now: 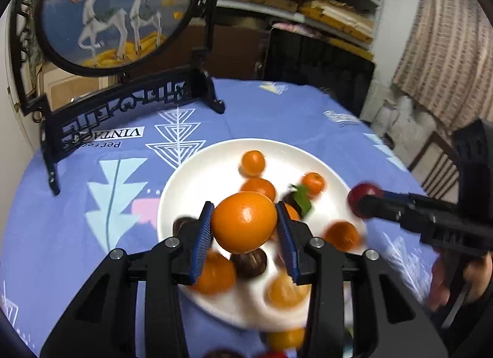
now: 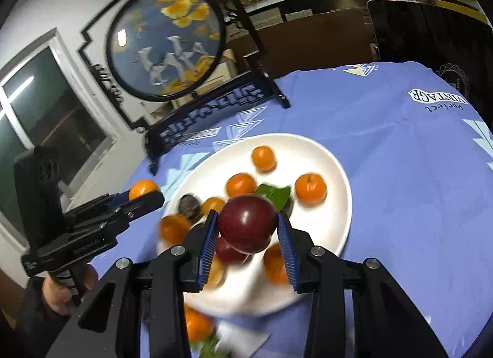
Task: Organize fruits
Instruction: 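Carry the tangerine and plum over the white plate and open both grippers, then grasp a dark brown fruit with the left gripper while the right gripper grasps another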
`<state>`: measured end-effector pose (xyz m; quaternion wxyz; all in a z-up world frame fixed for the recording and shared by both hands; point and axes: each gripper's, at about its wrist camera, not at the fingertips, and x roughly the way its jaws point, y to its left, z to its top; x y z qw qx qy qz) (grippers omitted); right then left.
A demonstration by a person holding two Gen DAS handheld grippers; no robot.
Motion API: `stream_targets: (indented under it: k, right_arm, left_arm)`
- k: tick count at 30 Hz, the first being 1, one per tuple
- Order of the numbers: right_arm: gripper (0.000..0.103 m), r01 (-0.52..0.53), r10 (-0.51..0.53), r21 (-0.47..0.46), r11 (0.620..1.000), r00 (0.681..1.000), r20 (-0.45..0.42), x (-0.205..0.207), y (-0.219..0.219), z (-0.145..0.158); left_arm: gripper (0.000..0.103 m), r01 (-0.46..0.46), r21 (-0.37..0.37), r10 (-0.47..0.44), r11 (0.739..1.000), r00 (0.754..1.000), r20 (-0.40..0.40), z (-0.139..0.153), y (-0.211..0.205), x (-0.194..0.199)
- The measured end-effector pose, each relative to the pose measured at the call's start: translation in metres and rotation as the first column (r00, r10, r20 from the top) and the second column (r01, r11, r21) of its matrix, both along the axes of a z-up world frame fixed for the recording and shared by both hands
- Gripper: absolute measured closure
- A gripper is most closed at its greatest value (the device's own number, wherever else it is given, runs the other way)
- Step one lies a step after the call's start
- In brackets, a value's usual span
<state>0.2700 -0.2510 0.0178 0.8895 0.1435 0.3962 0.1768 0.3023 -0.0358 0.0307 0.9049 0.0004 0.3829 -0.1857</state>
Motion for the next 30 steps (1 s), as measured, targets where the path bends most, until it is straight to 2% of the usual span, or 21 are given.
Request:
stream_targets:
  k: [2, 4, 7, 11, 14, 20, 23, 24, 25, 30]
  right_arm:
    - [0.054, 0.015, -0.015, -0.05, 0.999, 1.0, 0.006, 0.011, 0.005, -0.009]
    - [0.053, 0.024, -0.023, -0.065, 0.998, 1.0, 0.018, 0.011, 0.004, -0.011]
    - [0.048, 0.008, -0.006, -0.053, 0.999, 0.999, 0.039, -0.007, 0.002, -0.009]
    - [0.042, -0.018, 0.02, -0.03, 0.999, 0.997, 0.079, -0.054, 0.001, -0.004]
    - [0.042, -0.024, 0.025, -0.01, 1.0, 0.996, 0.091, -0.088, -0.001, -0.006]
    - [0.042, -0.024, 0.025, -0.014, 1.0, 0.995, 0.095, -0.144, -0.001, -0.013]
    - [0.042, -0.029, 0.031, -0.02, 0.999, 0.996, 0.079, -0.158, 0.003, -0.018]
    - [0.042, -0.031, 0.032, -0.018, 0.999, 0.997, 0.076, -0.161, 0.004, -0.019]
    - [0.042, -0.034, 0.035, -0.017, 0.999, 0.997, 0.075, -0.164, 0.005, -0.02]
    - [0.042, -0.034, 0.037, -0.037, 0.999, 0.995, 0.089, -0.181, 0.01, -0.018]
  left_arm:
    - [0.044, -0.016, 0.006, 0.016, 1.0, 1.0, -0.027, -0.008, -0.004, 0.016]
    - [0.035, -0.041, 0.008, 0.041, 0.999, 0.999, -0.018, -0.01, -0.003, 0.016]
    - [0.032, -0.037, 0.023, 0.037, 0.999, 0.999, 0.003, -0.008, 0.002, -0.003]
    - [0.024, -0.011, 0.037, 0.011, 0.999, 1.0, 0.011, -0.008, 0.014, -0.047]
    - [0.024, 0.042, 0.066, -0.042, 0.997, 0.999, 0.0, -0.016, 0.021, -0.091]
    - [0.024, 0.107, 0.187, -0.102, 0.976, 0.994, -0.033, -0.048, 0.027, -0.158]
    - [0.026, 0.087, 0.228, -0.081, 0.97, 0.996, -0.037, -0.059, 0.029, -0.169]
    - [0.03, 0.084, 0.221, -0.075, 0.972, 0.996, -0.049, -0.061, 0.031, -0.168]
    - [0.039, 0.087, 0.211, -0.076, 0.973, 0.995, -0.064, -0.063, 0.031, -0.166]
    - [0.047, 0.107, 0.239, -0.093, 0.965, 0.993, -0.071, -0.069, 0.018, -0.159]
